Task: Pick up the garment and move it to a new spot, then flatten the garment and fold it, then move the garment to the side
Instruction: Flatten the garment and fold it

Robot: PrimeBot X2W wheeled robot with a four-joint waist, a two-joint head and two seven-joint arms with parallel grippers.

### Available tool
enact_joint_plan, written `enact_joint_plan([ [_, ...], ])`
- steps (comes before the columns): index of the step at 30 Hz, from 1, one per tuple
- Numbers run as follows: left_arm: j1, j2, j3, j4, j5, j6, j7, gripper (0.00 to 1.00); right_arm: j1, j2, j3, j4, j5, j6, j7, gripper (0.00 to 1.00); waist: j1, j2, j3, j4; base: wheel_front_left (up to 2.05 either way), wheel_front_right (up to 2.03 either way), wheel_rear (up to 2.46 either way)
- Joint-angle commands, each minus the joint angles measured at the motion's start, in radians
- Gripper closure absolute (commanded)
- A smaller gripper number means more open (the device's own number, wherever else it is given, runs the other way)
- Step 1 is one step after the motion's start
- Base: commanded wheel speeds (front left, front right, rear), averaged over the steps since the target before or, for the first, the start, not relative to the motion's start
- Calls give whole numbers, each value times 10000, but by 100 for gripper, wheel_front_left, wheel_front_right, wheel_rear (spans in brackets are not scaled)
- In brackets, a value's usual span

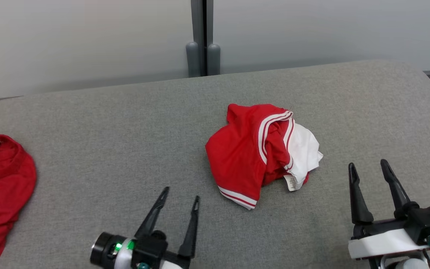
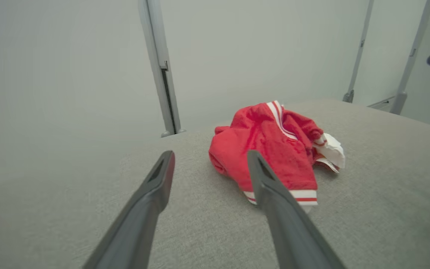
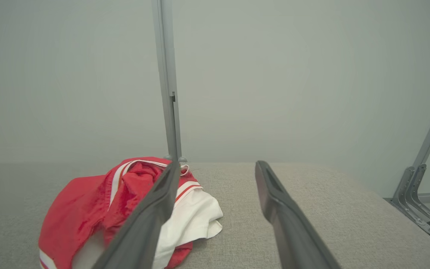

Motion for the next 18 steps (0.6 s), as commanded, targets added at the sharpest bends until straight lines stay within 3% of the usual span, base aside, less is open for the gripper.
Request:
enact_joint_plan([
  [1,-286,14,-171,102,37,-103,-5,0,-144,-28,-63,-50,-14,-5,-13,0,0,0,375,-317,0,0,0],
  [6,-1466,31,-1800,1358,11,-727,-5,0,-452,-25,-139,15,44,-7,-13,0,0,0,827,-803,0,0,0],
  [9,-2150,27,-2618,2021,-396,-760,-5,0,-540,-25,-182,69,98,-7,-13,0,0,0,940,-1079,0,0,0],
  [14,-3239,15,-3612,3184,-883,-243,22,0,-634,-27,-156,118,162,-5,-13,0,0,0,1029,-1479,0,0,0],
  [18,-3888,38,-4107,3737,-1186,457,10,0,-714,-27,-134,127,169,-5,-13,0,0,0,1147,-1735,0,0,0],
])
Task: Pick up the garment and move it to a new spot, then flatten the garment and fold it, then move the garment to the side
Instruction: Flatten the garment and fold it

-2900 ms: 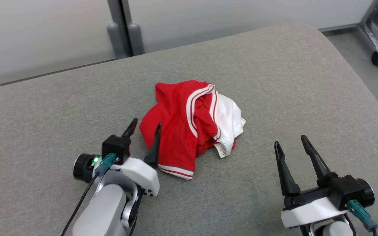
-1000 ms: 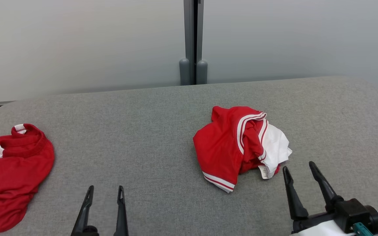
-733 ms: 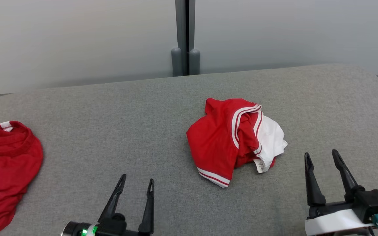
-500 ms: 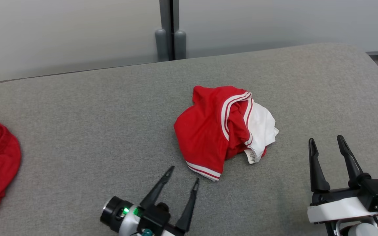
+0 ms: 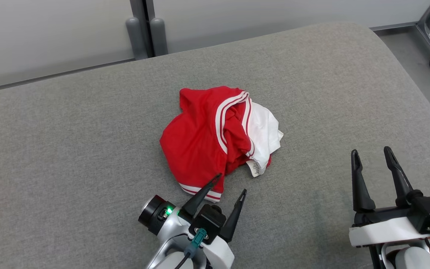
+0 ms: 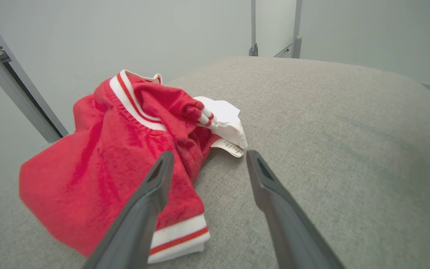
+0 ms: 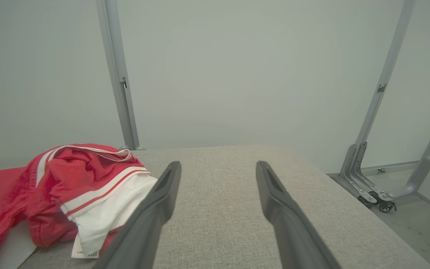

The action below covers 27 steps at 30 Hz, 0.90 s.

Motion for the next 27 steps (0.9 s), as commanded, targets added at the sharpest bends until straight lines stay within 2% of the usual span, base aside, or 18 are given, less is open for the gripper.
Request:
enact_joint_plan([
  [1,-194,61,-56,158,-71,197,-34,0,-113,-23,3,30,59,-5,-13,0,0,0,85,-124,0,0,0],
  [7,-846,56,-455,1062,-463,1112,-46,0,-152,-21,-60,5,118,-3,-13,0,0,0,251,-262,0,0,0],
  [13,-1347,58,-694,1610,-739,1625,-52,0,-225,-21,-63,42,182,-3,-13,0,0,0,374,-248,0,0,0],
  [14,-1413,58,-690,1684,-813,1687,-54,40,-254,-21,-39,50,200,-3,-13,0,0,0,386,-246,0,0,0],
  [15,-1468,58,-711,1775,-854,1733,-56,89,-276,-23,-18,48,205,-3,-13,0,0,0,400,-244,0,0,0],
  [16,-1521,59,-725,1873,-918,1756,-57,100,-289,-21,-3,50,221,-3,-13,0,0,0,407,-241,0,0,0],
  [22,-1817,50,-657,1934,-1144,1693,-62,100,-304,-23,1,74,310,-3,-13,0,0,0,314,-239,0,0,0],
  [23,-1840,51,-626,1841,-1154,1596,-62,100,-279,-23,-4,89,305,-3,-13,0,0,0,266,-241,0,0,0],
  [24,-1843,51,-529,1502,-1396,1297,-63,100,-212,-23,-4,112,334,-3,-13,0,0,0,147,-260,0,0,0],
  [25,-1843,51,-529,1502,-1396,1297,-63,100,-212,-23,-4,112,334,-3,-13,0,0,0,147,-260,0,0,0],
  [27,-1905,51,-387,1057,-1917,798,-63,100,-152,-24,2,129,394,-3,-13,0,0,0,7,-295,0,0,0],
])
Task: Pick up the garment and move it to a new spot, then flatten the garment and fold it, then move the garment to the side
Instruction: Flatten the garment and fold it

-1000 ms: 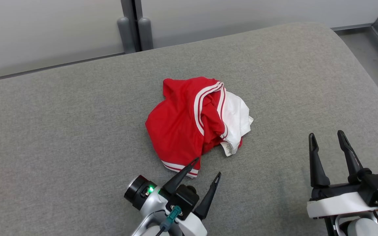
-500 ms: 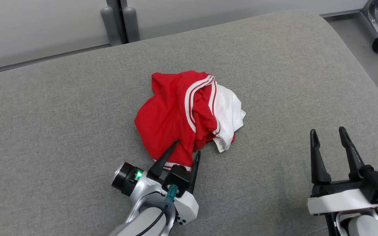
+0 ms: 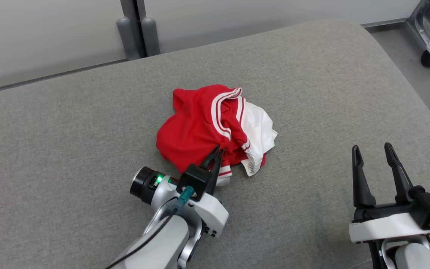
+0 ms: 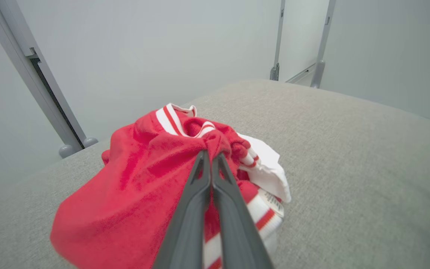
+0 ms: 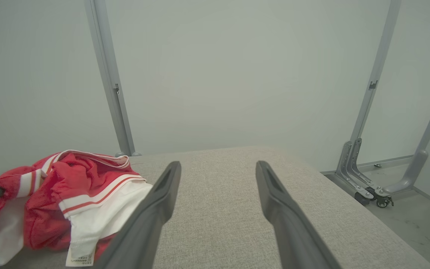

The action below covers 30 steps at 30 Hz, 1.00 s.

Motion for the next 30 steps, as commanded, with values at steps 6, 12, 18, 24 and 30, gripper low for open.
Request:
enact_joint_plan([
  [6,-1182,26,421,-1172,-2515,-1371,730,100,116,-26,129,32,237,-3,-13,0,0,0,-478,-336,0,0,0],
  [12,-3109,29,1255,-2127,-5499,-1563,1912,100,-119,-23,380,28,570,-5,-13,0,0,0,-441,-1032,0,0,0],
  [18,-5472,33,1878,-2528,-7991,-1051,2295,100,-172,-20,119,16,771,-3,-13,0,0,0,-378,-1354,0,0,0],
  [24,-7016,30,2219,-2788,-10021,-270,903,100,21,-23,-89,64,731,-3,-13,0,0,0,-586,-1214,0,0,0],
  [30,-5156,632,2641,-2178,-10190,455,273,100,125,-21,-253,-48,737,-3,-13,0,0,0,-701,-757,0,0,0],
])
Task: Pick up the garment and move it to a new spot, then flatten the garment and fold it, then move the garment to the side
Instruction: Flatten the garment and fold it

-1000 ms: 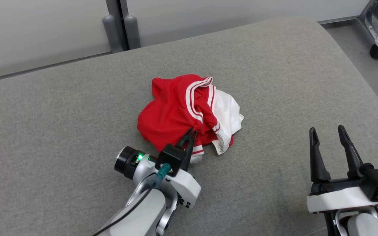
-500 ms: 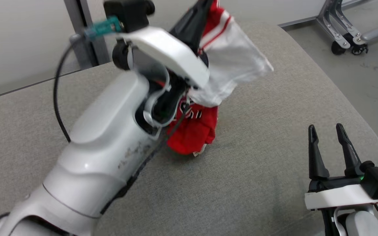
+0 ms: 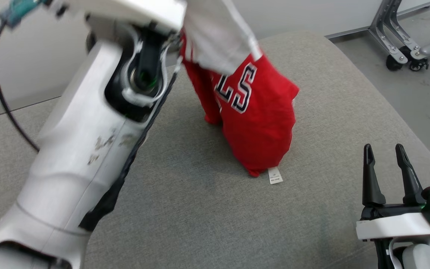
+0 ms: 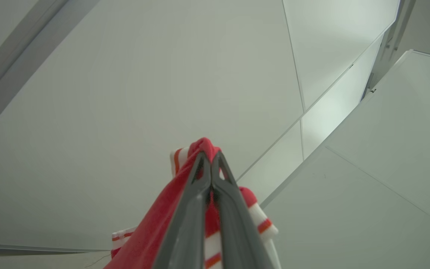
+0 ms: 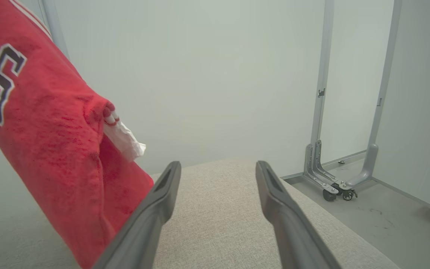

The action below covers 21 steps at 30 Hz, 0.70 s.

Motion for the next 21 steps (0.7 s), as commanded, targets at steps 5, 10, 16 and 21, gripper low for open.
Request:
enact_joint_plan([
  [5,3610,1404,819,-5,-97,160,-302,100,200,-21,-128,-101,-132,-3,-13,0,0,-1,19,511,0,0,0],
  [10,6666,2247,2125,-755,591,29,-375,100,334,-21,-301,-139,-300,-3,-13,0,0,-1,198,1009,0,0,0],
  [16,8872,2282,3472,-1671,2345,-48,-380,100,456,-21,-424,-209,-448,-3,-13,0,0,-1,349,1588,0,0,0],
  [21,10027,1818,4514,-2396,4207,-20,-384,100,456,-19,-366,-265,-636,-3,-13,0,0,-1,390,2043,0,0,0],
])
